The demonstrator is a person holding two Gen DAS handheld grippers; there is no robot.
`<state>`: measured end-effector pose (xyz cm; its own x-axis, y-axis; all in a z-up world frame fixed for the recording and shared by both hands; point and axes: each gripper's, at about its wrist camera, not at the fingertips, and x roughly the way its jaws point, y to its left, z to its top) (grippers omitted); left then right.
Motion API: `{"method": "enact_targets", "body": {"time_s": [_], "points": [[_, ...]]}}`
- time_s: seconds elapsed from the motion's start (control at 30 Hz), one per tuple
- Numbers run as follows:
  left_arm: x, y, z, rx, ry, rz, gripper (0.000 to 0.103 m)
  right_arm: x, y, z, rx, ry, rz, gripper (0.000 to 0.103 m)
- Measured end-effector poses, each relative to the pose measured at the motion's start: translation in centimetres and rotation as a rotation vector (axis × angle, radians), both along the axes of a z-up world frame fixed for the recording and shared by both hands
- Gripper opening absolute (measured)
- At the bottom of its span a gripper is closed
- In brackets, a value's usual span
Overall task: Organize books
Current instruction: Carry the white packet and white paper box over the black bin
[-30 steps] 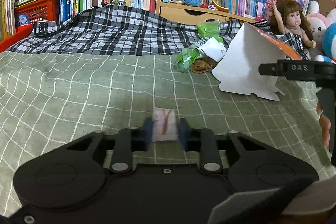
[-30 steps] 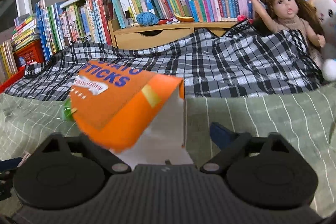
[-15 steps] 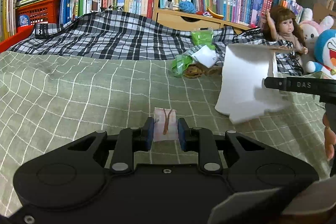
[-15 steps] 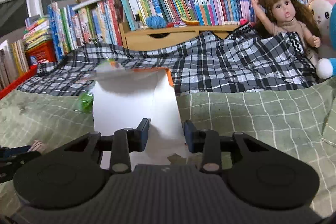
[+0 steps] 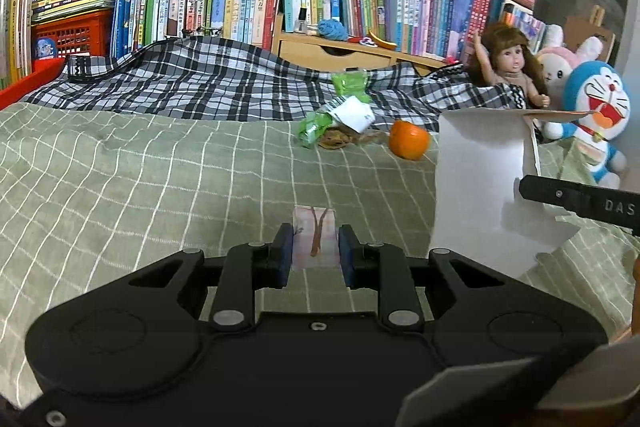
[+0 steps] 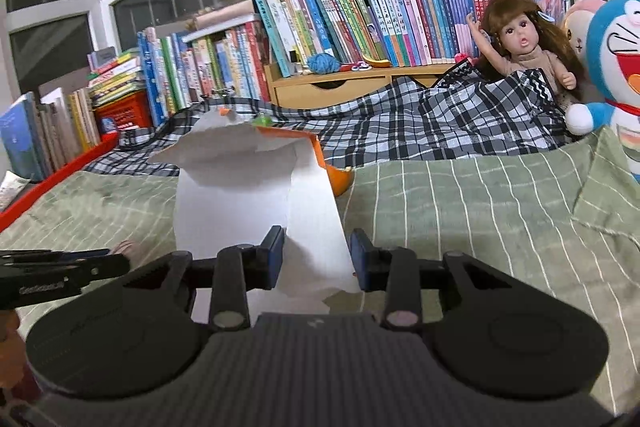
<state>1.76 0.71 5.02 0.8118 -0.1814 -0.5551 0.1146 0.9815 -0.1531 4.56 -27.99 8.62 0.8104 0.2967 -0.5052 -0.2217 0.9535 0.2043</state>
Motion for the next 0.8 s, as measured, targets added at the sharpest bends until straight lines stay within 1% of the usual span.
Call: {"method": "enact_targets", "body": {"time_s": [0.13, 0.27, 0.5, 0.67, 0.8], "points": [[-2.1, -0.4, 0.3, -0.004, -0.001, -0.019, 0.023, -2.5, -0.2, 0.5, 0.013, -0.005, 0.01, 0.041], [-4.1, -0.6, 0.6, 0.006, -0.009, -0.037, 0.023, -5.0, 0.1, 0.7, -0.012, -0.013, 0.021, 0.041], [-7.8, -1.2, 0.8, 0.004, 0.002, -0.075, 0.023, -8.9, 0.4, 0.6, -0.034, -0.009, 0.042, 0.041], [-10.5, -1.6, 0.6, 0.011, 0.007, -0.101, 0.023, -11.5, 0.5, 0.3, -0.049, 0.0, 0.056, 0.041], [-12.4, -1.8, 0.2, 0.015, 0.026, -0.121, 0.023, -13.5, 0.7, -0.3, -0.058, 0.022, 0.068, 0.041]]}}
